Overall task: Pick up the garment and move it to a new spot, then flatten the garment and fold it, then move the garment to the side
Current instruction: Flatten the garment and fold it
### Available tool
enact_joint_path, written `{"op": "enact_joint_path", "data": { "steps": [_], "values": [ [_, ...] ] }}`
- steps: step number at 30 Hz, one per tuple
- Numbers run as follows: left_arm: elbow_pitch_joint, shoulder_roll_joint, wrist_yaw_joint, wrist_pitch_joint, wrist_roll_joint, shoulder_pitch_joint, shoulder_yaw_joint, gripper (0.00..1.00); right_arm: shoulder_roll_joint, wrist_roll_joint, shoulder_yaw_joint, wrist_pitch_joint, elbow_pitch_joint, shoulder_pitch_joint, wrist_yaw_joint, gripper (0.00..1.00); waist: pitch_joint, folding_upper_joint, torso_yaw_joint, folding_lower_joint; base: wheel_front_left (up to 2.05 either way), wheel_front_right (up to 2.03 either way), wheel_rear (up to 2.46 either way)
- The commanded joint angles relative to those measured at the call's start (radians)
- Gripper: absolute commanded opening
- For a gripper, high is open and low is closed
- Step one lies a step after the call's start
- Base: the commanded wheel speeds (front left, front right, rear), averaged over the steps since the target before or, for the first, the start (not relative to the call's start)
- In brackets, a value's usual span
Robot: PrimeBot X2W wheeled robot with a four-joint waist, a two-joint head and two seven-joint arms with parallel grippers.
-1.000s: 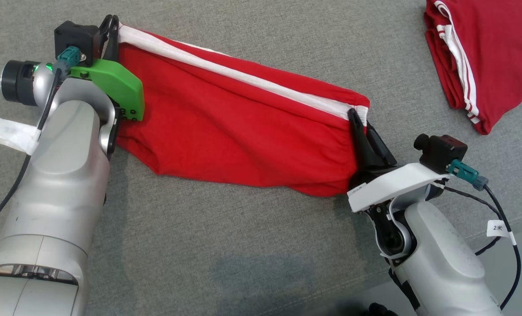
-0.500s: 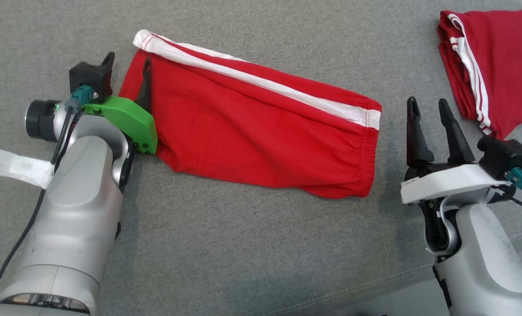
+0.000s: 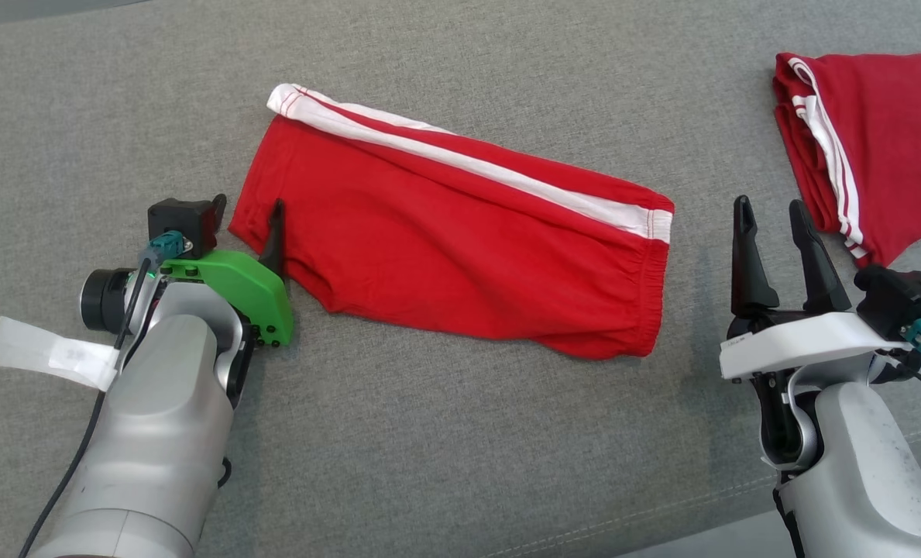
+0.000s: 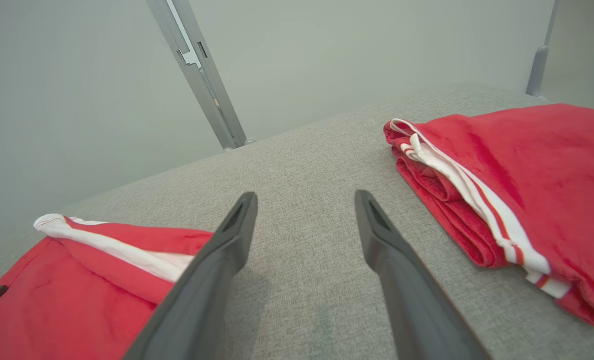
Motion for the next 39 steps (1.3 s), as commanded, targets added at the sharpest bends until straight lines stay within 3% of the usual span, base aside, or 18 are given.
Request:
{"op": "enact_joint_path", "data": {
  "steps": [1,3,16,27,36,37,38,39],
  "values": [
    [0.015,-0.003,-0.001,0.003,-0.003,0.021,-0.003,0.73,-0.003,-0.006,0.001,-0.002,0.001,0.014,-0.001,1.00,-0.006,0.0000,-0.003,-0.0001,0.00,0.00,0.00],
    [0.025,-0.007,-0.004,0.003,-0.010,0.029,-0.005,0.00,-0.003,-0.005,-0.001,-0.002,0.001,0.018,-0.001,1.00,-0.013,0.0000,-0.005,-0.0001,0.00,0.00,0.00],
    [-0.037,-0.014,-0.003,0.002,-0.070,0.133,0.046,0.00,-0.003,0.014,-0.004,-0.002,0.023,0.062,-0.001,1.00,-0.118,0.0000,0.015,-0.0001,0.00,0.00,0.00],
    [-0.159,-0.038,0.034,0.002,-0.093,0.373,0.107,0.00,-0.003,0.010,0.015,-0.002,0.077,0.148,-0.001,1.00,-0.274,0.0000,0.118,-0.0001,0.00,0.00,0.00],
    [-0.218,-0.046,0.061,0.002,-0.083,0.461,0.100,0.00,-0.003,0.017,0.077,-0.002,0.103,0.154,-0.001,1.00,-0.293,0.0000,0.175,-0.0001,0.00,0.00,0.00],
    [-0.225,-0.046,0.063,0.002,-0.081,0.464,0.098,0.30,-0.003,0.020,0.091,-0.002,0.104,0.149,-0.001,1.00,-0.291,0.0000,0.181,-0.0001,0.00,0.00,0.00],
    [-0.232,-0.046,0.066,0.002,-0.079,0.465,0.096,1.00,-0.003,0.020,0.102,-0.002,0.106,0.144,-0.001,1.00,-0.289,0.0000,0.188,-0.0001,0.00,0.00,0.00],
    [-0.244,-0.047,0.068,0.002,-0.080,0.468,0.094,1.00,-0.003,0.021,0.111,-0.002,0.110,0.138,-0.001,1.00,-0.286,0.0000,0.195,-0.0001,0.00,0.00,0.00]
  ]
}}
